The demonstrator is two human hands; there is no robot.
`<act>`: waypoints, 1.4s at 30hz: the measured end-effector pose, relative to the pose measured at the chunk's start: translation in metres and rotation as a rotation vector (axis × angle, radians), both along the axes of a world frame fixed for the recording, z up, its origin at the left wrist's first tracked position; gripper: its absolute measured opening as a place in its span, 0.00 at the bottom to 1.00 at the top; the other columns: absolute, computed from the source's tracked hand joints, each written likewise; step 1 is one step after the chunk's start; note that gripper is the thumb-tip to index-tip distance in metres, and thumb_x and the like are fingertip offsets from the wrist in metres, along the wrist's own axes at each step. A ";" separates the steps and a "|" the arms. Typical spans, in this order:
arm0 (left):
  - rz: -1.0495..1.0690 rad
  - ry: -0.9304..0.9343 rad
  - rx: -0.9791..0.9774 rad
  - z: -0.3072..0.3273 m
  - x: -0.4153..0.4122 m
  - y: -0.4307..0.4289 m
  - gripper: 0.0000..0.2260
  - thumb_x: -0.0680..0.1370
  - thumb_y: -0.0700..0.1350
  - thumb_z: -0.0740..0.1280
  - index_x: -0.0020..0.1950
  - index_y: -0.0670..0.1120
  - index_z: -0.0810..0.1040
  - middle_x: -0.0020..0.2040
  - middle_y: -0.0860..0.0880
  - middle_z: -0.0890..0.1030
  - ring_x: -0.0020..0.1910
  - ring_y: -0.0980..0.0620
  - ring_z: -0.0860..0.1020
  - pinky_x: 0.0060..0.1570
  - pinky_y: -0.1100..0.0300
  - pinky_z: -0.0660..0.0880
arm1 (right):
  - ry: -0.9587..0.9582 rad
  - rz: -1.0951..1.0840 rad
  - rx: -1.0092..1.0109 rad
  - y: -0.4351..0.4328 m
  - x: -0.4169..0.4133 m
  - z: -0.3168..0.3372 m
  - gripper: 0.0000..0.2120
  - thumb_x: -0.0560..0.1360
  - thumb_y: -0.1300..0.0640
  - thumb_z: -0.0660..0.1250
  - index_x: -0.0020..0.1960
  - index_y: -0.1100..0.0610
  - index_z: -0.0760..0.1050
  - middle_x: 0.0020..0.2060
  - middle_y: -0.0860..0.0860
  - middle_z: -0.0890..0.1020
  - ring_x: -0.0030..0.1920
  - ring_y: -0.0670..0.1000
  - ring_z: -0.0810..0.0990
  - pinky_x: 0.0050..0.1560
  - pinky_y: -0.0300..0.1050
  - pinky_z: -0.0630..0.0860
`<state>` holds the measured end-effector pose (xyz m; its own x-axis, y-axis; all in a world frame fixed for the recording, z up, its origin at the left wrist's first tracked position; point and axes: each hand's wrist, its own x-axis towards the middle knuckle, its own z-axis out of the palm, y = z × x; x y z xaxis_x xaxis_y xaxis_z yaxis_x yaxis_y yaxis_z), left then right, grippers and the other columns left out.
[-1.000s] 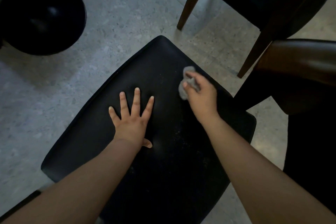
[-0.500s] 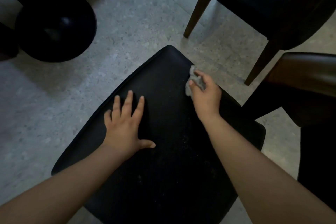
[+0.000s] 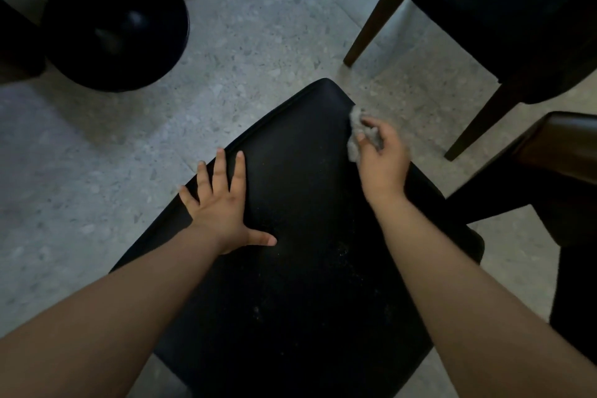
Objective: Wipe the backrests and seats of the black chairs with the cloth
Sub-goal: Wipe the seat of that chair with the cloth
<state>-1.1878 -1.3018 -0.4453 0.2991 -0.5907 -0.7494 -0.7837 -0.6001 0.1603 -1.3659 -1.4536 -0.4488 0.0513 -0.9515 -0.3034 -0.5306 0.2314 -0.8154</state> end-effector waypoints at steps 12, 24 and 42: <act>-0.008 0.008 0.048 0.001 -0.003 -0.004 0.68 0.59 0.69 0.76 0.70 0.54 0.19 0.71 0.48 0.19 0.72 0.38 0.25 0.70 0.29 0.39 | 0.056 0.052 -0.085 -0.034 0.006 -0.005 0.16 0.80 0.56 0.65 0.67 0.50 0.74 0.62 0.47 0.78 0.59 0.42 0.75 0.61 0.34 0.71; 0.004 0.018 0.067 0.000 -0.003 -0.005 0.68 0.60 0.69 0.75 0.67 0.54 0.17 0.69 0.47 0.17 0.71 0.37 0.24 0.69 0.29 0.37 | -0.011 0.239 -0.088 0.003 0.009 0.008 0.14 0.78 0.60 0.67 0.62 0.49 0.78 0.59 0.45 0.78 0.58 0.41 0.77 0.59 0.35 0.74; 0.003 0.018 0.105 0.001 -0.004 -0.007 0.68 0.60 0.70 0.74 0.69 0.53 0.17 0.67 0.46 0.15 0.70 0.36 0.23 0.68 0.29 0.36 | 0.083 0.165 -0.121 -0.023 0.039 0.007 0.13 0.79 0.57 0.65 0.63 0.49 0.77 0.58 0.46 0.77 0.56 0.42 0.76 0.54 0.33 0.71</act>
<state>-1.1920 -1.3093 -0.4445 0.2862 -0.5082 -0.8123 -0.7795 -0.6164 0.1110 -1.3272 -1.4764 -0.4418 0.1887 -0.9620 -0.1971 -0.6196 0.0391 -0.7840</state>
